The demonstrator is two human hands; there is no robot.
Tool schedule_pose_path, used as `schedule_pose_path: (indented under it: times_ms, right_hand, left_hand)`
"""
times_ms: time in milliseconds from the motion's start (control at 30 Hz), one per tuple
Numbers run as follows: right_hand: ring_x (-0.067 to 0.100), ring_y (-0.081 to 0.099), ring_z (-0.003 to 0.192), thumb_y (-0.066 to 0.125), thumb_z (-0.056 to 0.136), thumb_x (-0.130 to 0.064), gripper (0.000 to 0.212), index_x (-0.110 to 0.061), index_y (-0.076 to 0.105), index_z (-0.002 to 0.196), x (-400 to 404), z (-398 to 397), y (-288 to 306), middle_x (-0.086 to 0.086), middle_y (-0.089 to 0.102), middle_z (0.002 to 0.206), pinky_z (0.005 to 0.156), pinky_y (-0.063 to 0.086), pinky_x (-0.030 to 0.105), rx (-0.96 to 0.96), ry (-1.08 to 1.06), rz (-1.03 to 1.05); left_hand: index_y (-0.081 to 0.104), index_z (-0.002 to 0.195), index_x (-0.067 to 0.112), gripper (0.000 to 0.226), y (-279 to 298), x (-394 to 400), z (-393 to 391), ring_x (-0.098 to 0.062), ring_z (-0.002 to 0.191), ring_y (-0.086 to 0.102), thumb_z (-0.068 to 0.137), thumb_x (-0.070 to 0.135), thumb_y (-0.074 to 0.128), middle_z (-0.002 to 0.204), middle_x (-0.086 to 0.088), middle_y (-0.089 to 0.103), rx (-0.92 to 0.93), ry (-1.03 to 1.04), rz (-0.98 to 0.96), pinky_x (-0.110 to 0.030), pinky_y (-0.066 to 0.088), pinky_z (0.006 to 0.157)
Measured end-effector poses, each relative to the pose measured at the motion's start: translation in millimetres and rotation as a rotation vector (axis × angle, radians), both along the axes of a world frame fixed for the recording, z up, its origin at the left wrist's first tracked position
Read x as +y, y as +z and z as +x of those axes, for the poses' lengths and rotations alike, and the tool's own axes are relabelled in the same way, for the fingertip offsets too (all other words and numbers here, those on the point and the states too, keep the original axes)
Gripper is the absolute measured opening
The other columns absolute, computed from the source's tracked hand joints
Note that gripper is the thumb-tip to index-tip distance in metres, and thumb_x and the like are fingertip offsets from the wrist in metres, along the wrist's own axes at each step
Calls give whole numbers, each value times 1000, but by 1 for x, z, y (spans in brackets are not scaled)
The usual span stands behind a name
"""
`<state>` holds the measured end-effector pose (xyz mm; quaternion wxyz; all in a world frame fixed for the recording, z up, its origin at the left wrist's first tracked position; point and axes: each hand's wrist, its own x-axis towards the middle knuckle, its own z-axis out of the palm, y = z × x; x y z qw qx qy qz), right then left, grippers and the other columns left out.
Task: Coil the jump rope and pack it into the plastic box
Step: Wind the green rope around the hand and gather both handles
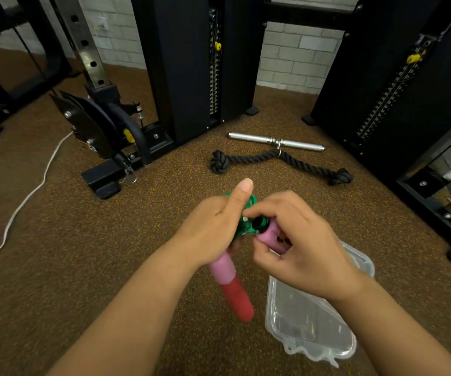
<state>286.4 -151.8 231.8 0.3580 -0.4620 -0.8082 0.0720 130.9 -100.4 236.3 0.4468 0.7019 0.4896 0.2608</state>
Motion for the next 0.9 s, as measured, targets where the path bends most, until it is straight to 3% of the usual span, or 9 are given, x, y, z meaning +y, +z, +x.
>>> schedule_pose_path:
  times_ms: [100, 167, 267, 367, 433, 533, 633, 800, 900]
  right_hand:
    - [4, 50, 95, 65, 63, -4, 62, -20, 47, 121, 2, -2, -2, -4, 43, 113, 73, 47, 24, 128, -59, -160]
    - [1, 49, 94, 62, 64, -11, 74, -30, 38, 131, 2, -6, -2, -13, 38, 119, 72, 47, 21, 154, -76, -344]
    - [-3, 52, 74, 61, 68, -9, 76, -36, 39, 135, 3, -9, -6, -18, 54, 92, 63, 41, 14, 336, 10, -683]
    - [15, 56, 62, 62, 69, 3, 67, -27, 50, 128, 6, -7, -10, 2, 62, 77, 57, 46, 28, 626, 127, -898]
    - [34, 66, 76, 65, 73, 9, 58, -16, 53, 123, 9, -6, -10, 18, 69, 90, 71, 54, 41, 671, 163, -934]
    - [27, 71, 82, 61, 78, 16, 43, -2, 51, 115, 9, -1, -8, 18, 73, 87, 76, 53, 29, 651, 182, -985]
    - [14, 70, 76, 66, 78, 7, 38, -9, 53, 111, 8, 3, -5, 5, 74, 79, 70, 51, 23, 559, 124, -983]
    - [24, 69, 87, 75, 63, -34, 40, -28, 60, 99, 8, 6, -9, 2, 71, 95, 79, 56, 48, 327, -1, -873]
    - [16, 64, 75, 75, 65, -19, 33, -24, 64, 96, 10, 12, -7, 3, 70, 87, 72, 53, 37, 368, -5, -874]
  left_hand:
    - [53, 52, 11, 87, 2, -2, 0, -18, 43, 52, 78, 80, 6, 41, 0, 50, 56, -30, 0, -41, 53, 63]
    - [50, 54, 14, 85, 5, -3, 1, -17, 42, 48, 71, 84, 4, 43, 2, 48, 51, -47, -32, -42, 52, 61]
    - [48, 58, 16, 78, 7, -6, 4, -10, 39, 44, 72, 81, 6, 45, 4, 46, 86, -104, -118, -31, 43, 51]
    - [53, 48, 20, 81, 7, -5, 1, -12, 37, 47, 71, 85, 10, 40, 1, 47, 85, -143, -302, -26, 42, 50]
    - [56, 49, 15, 86, 5, -2, -1, -16, 41, 53, 74, 86, 15, 46, -7, 51, 89, -186, -355, -29, 49, 61]
    - [65, 66, 10, 71, 1, 2, -4, -20, 48, 58, 80, 76, 39, 54, -12, 56, 11, -256, -435, -27, 50, 61]
    - [69, 84, 13, 49, -5, 4, -5, -18, 52, 60, 79, 60, 54, 58, -9, 59, -50, -347, -509, -26, 51, 62]
    - [64, 87, 15, 29, -5, 6, -11, -10, 60, 56, 67, 34, 76, 65, 3, 63, -41, -456, -563, -25, 42, 58]
    - [62, 98, 8, 36, -8, 7, -13, -14, 75, 56, 65, 15, 76, 80, -2, 62, -45, -481, -585, -25, 43, 66]
